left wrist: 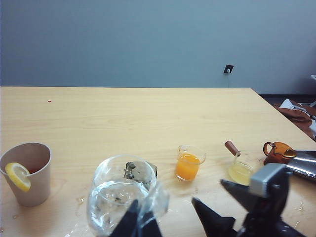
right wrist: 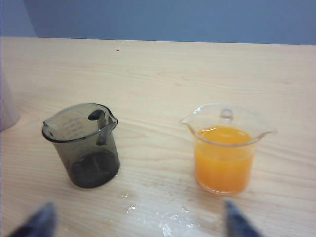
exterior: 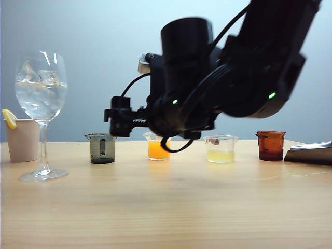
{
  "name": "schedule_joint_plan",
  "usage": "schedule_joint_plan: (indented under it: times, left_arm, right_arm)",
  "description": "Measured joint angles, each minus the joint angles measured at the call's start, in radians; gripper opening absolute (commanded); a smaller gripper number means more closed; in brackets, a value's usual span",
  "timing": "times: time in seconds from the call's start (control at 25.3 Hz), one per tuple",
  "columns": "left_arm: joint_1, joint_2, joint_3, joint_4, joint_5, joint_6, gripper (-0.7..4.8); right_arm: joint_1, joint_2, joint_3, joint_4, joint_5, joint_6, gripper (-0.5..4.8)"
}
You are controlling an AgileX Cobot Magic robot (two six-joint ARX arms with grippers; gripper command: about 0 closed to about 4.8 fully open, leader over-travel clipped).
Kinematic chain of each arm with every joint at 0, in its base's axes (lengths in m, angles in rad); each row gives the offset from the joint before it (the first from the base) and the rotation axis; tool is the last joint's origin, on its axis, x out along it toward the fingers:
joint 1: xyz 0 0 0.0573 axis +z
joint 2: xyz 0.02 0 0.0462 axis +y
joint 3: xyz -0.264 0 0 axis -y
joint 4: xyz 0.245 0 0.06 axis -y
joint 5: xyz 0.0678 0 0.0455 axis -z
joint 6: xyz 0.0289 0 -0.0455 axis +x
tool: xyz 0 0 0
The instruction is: Pick up the second measuring cup from the left, pour the orange juice inside into the goblet, and finally put the measuring cup back in its original place.
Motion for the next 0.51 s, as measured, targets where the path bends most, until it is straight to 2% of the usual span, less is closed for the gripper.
schedule_joint_plan:
  times: [0.16,0.39,0.51]
  left_arm:
    - [0.0,0.0,0.0,0.0,0.0,0.0,-0.05]
    - [0.0,0.0,0.0,0.0,0.0,0.0,-0.05]
    - [0.0,0.006,0.0,0.0,0.0,0.0,-0.05]
  right_arm:
    - [-0.01,0.068,0.051,-0.024,0.003,0.002,4.14]
    - [-0.035,0.135,0.11,-0.037,0.082,0.008,4.15]
    - [-0.063,0.173,0.16,-0.054,0.071,0.011,4.15]
